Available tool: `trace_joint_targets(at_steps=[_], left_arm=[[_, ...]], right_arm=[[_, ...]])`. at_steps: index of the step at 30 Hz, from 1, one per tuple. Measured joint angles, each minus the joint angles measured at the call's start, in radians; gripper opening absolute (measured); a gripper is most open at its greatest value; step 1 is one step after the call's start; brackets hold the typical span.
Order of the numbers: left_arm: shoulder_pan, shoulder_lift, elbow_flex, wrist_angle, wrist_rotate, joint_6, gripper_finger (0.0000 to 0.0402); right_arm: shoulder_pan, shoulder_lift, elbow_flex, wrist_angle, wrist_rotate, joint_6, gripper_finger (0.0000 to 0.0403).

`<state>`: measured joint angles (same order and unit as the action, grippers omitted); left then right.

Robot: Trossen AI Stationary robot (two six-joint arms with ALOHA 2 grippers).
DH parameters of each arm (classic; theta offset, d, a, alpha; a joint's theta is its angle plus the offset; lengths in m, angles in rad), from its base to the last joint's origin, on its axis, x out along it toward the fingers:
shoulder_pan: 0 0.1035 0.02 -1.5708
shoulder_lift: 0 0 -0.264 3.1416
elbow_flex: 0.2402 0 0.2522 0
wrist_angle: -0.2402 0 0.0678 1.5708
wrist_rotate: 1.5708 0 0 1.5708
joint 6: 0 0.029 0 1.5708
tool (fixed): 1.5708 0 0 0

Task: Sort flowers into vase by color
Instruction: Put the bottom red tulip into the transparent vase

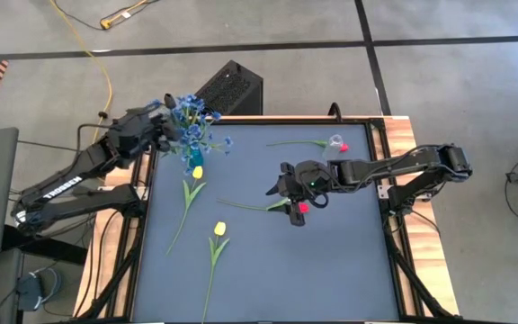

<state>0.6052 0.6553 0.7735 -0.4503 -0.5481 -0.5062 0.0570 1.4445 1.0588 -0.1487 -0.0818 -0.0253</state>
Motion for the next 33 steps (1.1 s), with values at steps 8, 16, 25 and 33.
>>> trace_joint_targets(at_steps=[8, 16, 25, 33], left_arm=[[0.000, -0.058, 0.086, -0.016, -0.036, 0.080, 0.0222], [0.000, -0.130, 0.191, -0.009, 0.082, 0.254, 0.0222], [-0.001, -0.143, 0.204, 0.040, 0.562, 0.282, 0.0222], [-0.095, -0.042, 0.204, 0.265, 0.719, 0.323, 0.0222]], right_arm=[[0.000, 0.000, 0.000, 0.000, 0.000, -0.002, 0.0254], [0.000, 0.000, 0.000, -0.044, 0.000, -0.001, 0.0254], [-0.011, -0.001, 0.000, -0.230, 0.001, 0.112, 0.0254], [-0.037, -0.005, 0.000, -0.425, 0.020, 0.227, 0.0254]])
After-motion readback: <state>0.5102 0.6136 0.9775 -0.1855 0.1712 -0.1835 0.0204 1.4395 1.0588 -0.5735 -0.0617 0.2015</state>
